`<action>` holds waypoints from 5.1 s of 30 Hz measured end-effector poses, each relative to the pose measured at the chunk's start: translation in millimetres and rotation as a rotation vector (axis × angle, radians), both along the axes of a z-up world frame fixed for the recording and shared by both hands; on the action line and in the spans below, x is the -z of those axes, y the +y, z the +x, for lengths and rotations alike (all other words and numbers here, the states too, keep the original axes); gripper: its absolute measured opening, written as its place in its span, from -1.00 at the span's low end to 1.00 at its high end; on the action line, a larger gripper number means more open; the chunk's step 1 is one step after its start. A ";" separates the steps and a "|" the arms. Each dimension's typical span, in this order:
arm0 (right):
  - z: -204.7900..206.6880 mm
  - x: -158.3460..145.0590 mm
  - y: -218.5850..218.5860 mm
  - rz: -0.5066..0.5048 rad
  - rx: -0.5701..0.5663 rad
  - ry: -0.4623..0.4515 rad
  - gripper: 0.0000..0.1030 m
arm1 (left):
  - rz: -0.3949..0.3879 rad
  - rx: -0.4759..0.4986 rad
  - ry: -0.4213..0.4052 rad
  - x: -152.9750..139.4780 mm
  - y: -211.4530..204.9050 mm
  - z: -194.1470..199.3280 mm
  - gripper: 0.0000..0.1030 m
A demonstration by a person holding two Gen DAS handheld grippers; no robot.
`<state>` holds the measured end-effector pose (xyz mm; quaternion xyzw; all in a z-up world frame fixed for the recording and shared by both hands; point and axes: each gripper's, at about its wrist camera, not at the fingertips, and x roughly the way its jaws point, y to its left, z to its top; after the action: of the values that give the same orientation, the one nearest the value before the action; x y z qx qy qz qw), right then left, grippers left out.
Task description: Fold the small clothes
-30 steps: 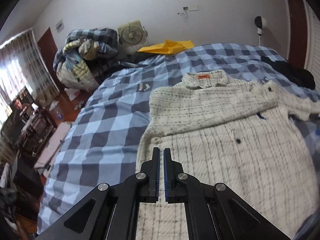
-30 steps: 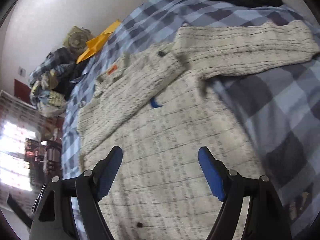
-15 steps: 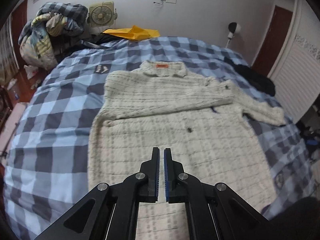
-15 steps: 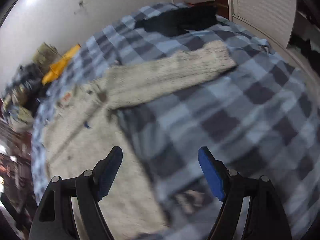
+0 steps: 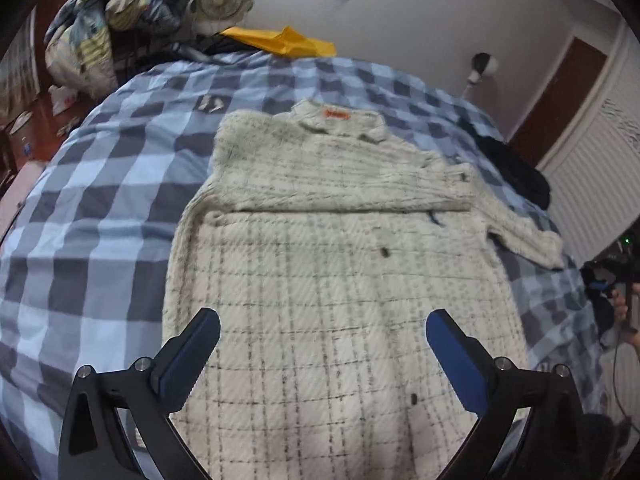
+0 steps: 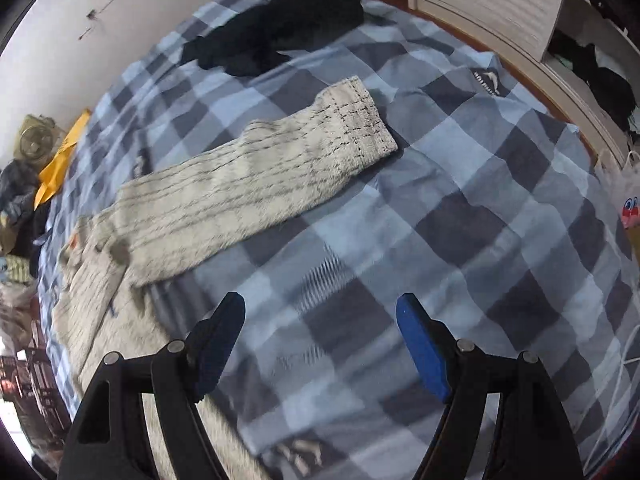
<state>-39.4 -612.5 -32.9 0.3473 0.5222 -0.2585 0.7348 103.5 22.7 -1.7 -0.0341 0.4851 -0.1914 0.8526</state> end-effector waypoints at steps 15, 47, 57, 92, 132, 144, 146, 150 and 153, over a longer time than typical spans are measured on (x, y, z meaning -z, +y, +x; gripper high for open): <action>47.0 93.7 -75.8 0.137 0.265 -0.032 0.47 | 0.182 -0.149 0.112 76.3 -10.7 42.8 1.00; 153.8 -217.2 187.6 -0.433 -0.232 -0.456 -0.86 | 0.495 -0.248 -0.231 -5.1 27.6 13.3 0.93; 258.9 -177.6 432.6 -0.236 -0.583 -0.523 -0.85 | 0.470 -0.363 -0.261 -21.5 73.5 21.7 0.95; 106.5 59.1 299.5 0.199 -0.348 -0.123 0.47 | 0.239 -0.062 -0.112 13.7 -17.1 92.8 0.95; 116.6 67.0 270.9 0.270 -0.310 -0.228 0.47 | 0.434 -0.396 -0.144 -10.1 0.8 242.7 1.00; 101.9 69.3 245.6 0.325 -0.193 -0.278 0.47 | 0.209 -0.348 -0.140 -29.8 27.8 76.7 1.00; 101.1 68.5 243.1 0.342 -0.187 -0.295 0.47 | 0.191 -0.317 -0.145 -23.8 21.6 51.4 1.00; 100.2 64.1 236.8 0.336 -0.193 -0.300 0.47 | 0.205 -0.244 -0.174 -2.7 4.0 27.4 1.00; 98.4 66.1 228.3 0.385 -0.171 -0.326 0.47 | 0.259 -0.170 -0.147 11.8 -9.4 31.0 1.00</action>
<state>59.0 -384.2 -99.0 0.4724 0.4638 -0.0322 0.7488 134.5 13.3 -13.5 0.0492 0.4372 -0.0565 0.8962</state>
